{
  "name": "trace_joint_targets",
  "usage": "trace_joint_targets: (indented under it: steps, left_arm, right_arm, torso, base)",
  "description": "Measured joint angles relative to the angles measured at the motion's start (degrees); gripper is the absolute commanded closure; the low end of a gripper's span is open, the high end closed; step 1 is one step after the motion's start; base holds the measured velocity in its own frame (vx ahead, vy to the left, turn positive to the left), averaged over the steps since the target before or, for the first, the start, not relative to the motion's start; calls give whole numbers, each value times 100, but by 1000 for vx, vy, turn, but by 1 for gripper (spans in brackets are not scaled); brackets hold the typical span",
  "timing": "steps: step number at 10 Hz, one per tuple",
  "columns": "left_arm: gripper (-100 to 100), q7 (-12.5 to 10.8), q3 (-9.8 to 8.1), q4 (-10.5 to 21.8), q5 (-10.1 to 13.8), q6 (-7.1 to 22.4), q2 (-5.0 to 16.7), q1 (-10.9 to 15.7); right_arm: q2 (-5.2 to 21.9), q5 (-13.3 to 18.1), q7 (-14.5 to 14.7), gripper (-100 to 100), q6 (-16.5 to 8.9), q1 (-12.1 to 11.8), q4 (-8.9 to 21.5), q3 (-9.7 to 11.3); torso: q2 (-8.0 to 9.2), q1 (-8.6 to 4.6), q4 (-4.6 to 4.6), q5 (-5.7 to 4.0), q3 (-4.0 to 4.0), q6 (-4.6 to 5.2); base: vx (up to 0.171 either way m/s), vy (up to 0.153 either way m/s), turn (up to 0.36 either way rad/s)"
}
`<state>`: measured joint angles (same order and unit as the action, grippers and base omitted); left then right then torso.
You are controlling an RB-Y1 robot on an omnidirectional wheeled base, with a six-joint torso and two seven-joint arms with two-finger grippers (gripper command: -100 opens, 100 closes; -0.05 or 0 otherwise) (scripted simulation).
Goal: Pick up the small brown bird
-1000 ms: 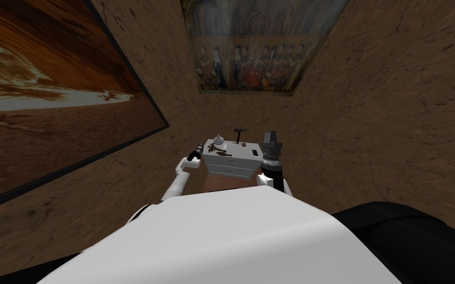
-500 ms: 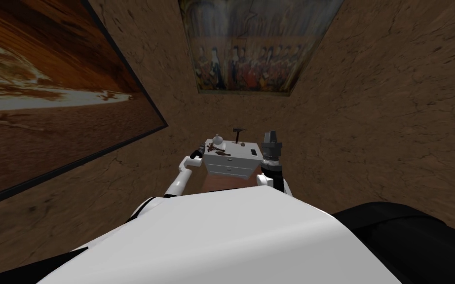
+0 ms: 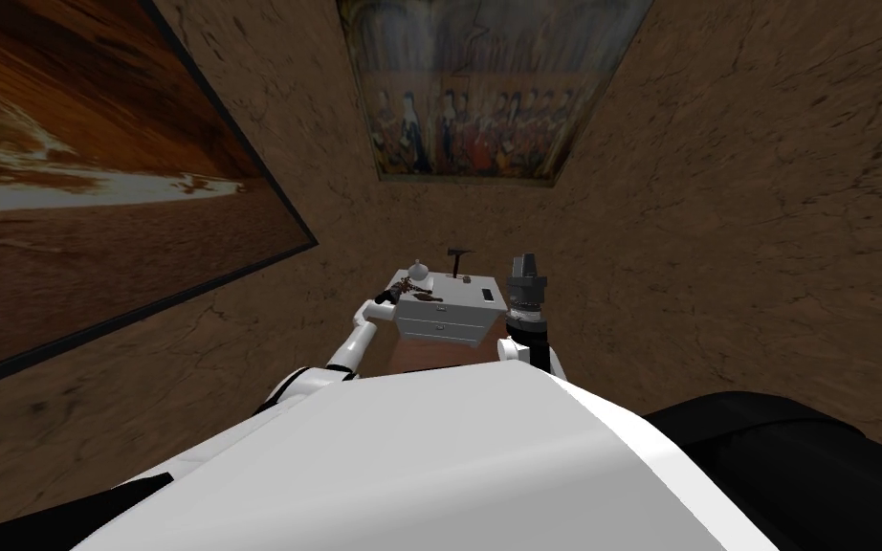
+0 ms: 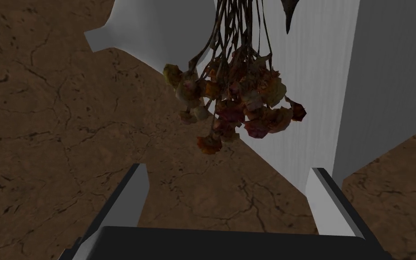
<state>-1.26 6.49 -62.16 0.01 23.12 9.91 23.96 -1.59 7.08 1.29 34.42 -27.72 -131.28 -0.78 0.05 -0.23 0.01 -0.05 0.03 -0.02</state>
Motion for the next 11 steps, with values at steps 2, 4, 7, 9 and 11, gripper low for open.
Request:
trace_joint_targets:
  steps: [2,4,7,9,11]
  left_arm:
    - [-100,-82,57,390,30,196,-47,235]
    - [-100,-130,115,812,125,258,-28,428]
    - [-100,-270,233,1233,213,597,-54,660]
    - [-100,-311,274,1531,284,655,-49,814]
    - [-100,-394,329,1831,318,737,-71,947]
  right_arm:
    - [0,0,0,0,0,0,0,0]
    - [0,0,0,0,0,0,0,0]
    - [0,0,0,0,0,0,0,0]
    - [0,0,0,0,0,0,0,0]
    - [0,0,0,0,0,-1,0,0]
  torso:
    - [-1,-10,0,-2,0,2]
    - [-4,-3,-1,0,-2,1]
    - [-10,-19,-2,-4,-5,1]
    - [-9,-5,-1,-1,-5,0]
    - [-23,-11,-4,-3,-12,0]
  base:
    - [-10,-67,-30]
    - [-1,-73,-53]
    - [13,-92,-42]
    - [21,-66,-49]
    - [65,-88,-70]
